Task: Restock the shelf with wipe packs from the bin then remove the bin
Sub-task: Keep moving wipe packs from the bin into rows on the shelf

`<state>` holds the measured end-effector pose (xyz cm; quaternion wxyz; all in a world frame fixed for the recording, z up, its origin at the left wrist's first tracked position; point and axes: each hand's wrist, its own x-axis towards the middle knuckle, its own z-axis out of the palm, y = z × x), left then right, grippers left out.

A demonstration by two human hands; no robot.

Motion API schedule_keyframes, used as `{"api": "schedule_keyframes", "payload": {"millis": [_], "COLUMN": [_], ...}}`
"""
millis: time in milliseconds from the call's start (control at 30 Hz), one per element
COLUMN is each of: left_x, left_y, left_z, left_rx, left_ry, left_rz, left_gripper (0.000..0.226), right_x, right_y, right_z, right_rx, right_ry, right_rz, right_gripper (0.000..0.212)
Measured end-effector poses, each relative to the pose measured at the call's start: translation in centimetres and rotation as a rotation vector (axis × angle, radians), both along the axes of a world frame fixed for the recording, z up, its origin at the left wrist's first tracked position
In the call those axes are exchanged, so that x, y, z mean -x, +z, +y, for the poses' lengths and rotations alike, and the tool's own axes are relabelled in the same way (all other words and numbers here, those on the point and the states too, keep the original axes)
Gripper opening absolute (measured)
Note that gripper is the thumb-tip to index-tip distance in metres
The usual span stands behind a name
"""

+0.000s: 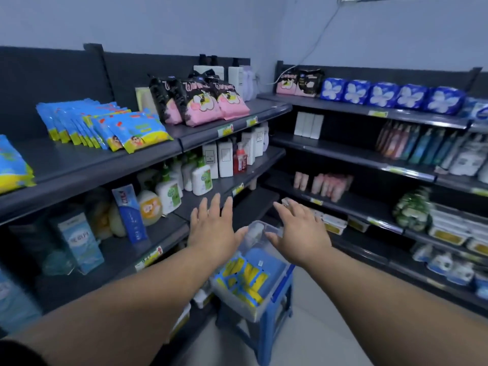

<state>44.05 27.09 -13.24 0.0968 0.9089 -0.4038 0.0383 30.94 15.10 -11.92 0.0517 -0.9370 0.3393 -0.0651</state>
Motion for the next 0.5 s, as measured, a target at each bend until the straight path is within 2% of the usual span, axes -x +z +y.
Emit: {"api": "schedule_keyframes", "payload": {"millis": [167,333,500], "left_x": [-4.4,-9.7,-13.4], "left_y": [-4.1,-8.3,-13.6], "left_z": [-5.4,-11.1,-15.2], "left_rx": [-0.044,-0.080,-0.158], "left_ry": [-0.033,-0.063,-0.066], "left_rz": [0.062,0.021,0.141], "left_gripper": [0.075,0.077,0.078], "right_x": [-4.2,-8.9,-11.5], "right_y": [-3.5,-7.4,-13.6], "right_z": [-5.3,-11.1,-15.9], "right_rx": [-0.065,-0.165,-0.222], "right_ry": [-0.029,-0.045,-0.056], "right_rz": [0.059,0.130,0.202], "right_gripper": [0.070,0.072,0.071]}}
